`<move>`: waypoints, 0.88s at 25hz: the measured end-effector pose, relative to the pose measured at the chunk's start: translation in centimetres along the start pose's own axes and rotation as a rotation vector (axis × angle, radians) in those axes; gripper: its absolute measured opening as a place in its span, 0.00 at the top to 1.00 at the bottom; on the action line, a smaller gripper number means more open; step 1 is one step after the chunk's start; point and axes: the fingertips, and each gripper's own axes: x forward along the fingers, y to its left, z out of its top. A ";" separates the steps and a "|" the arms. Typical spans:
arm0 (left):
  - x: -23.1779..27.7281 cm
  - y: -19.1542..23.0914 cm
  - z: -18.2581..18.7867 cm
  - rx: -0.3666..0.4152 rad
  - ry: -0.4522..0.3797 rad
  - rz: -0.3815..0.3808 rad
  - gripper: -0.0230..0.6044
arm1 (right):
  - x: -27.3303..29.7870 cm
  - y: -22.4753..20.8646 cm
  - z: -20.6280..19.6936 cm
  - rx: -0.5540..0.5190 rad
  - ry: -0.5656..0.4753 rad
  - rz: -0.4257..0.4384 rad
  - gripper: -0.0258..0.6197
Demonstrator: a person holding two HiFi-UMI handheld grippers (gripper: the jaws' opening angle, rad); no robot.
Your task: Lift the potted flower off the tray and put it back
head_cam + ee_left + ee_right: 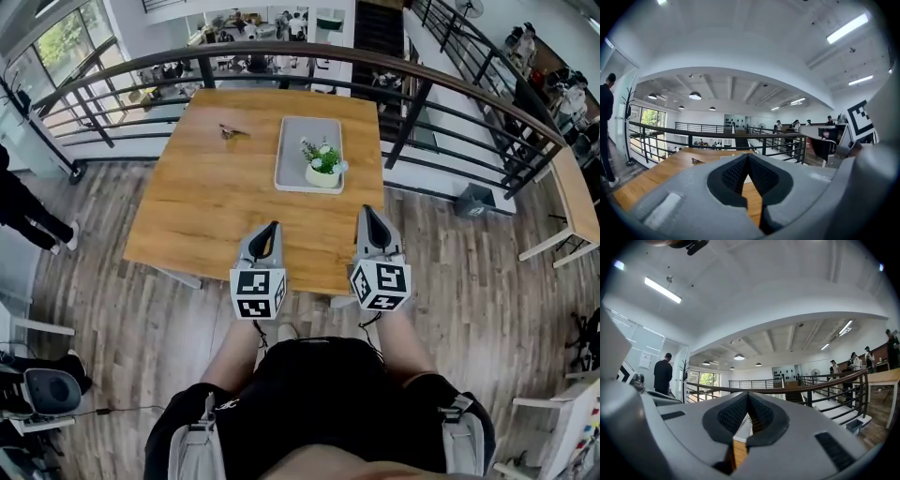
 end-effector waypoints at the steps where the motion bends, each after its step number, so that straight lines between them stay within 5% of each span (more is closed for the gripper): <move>1: 0.7 0.3 0.0 -0.002 0.006 0.000 0.94 | 0.6 -0.2 -0.2 0.002 0.005 -0.002 0.96; 16: 6.5 -0.3 2.2 0.017 -0.018 0.088 0.94 | 7.6 -5.5 1.1 -0.025 -0.050 0.116 0.96; 20: 7.6 0.1 2.2 0.023 -0.014 0.103 0.94 | 9.6 -5.0 1.6 -0.029 -0.107 0.252 0.96; 22: 8.1 0.4 2.0 0.024 -0.009 0.112 0.94 | 10.6 -4.9 1.8 -0.025 -0.138 0.316 0.89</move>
